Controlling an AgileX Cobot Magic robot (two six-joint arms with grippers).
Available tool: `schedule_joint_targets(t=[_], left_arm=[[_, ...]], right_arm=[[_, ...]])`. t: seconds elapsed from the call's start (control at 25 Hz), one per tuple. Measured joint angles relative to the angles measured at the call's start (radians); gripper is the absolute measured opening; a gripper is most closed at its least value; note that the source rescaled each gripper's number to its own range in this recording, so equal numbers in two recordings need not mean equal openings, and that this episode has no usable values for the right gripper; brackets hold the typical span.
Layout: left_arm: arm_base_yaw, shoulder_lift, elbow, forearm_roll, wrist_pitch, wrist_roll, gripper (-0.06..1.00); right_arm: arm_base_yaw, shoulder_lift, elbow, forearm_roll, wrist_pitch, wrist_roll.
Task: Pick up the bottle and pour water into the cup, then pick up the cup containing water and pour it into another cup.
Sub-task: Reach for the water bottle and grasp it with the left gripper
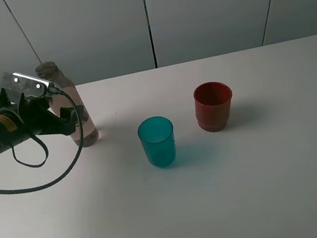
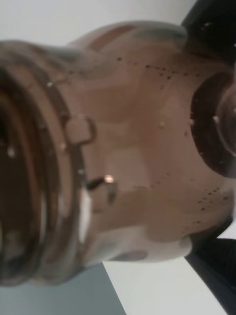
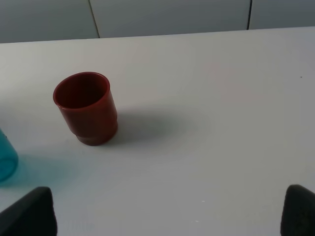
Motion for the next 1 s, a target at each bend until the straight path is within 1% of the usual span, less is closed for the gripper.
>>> schedule_joint_targets(t=[0.28,0.52,0.76,1.0], left_arm=[[0.0,0.048,-0.028,0.026,-0.005,-0.02,0.97],[0.0,0.064,-0.039,0.031,-0.015,-0.025,0.97],[-0.023,0.098,-0.073,0.038,-0.015,-0.028,0.97],[-0.025,0.1,-0.086,0.04,-0.017,-0.028,0.97]], right_arm=[[0.0,0.0,0.0,0.0,0.0,0.0],[0.0,0.0,0.0,0.0,0.0,0.0],[0.0,0.0,0.0,0.0,0.0,0.0],[0.0,0.0,0.0,0.0,0.0,0.0]])
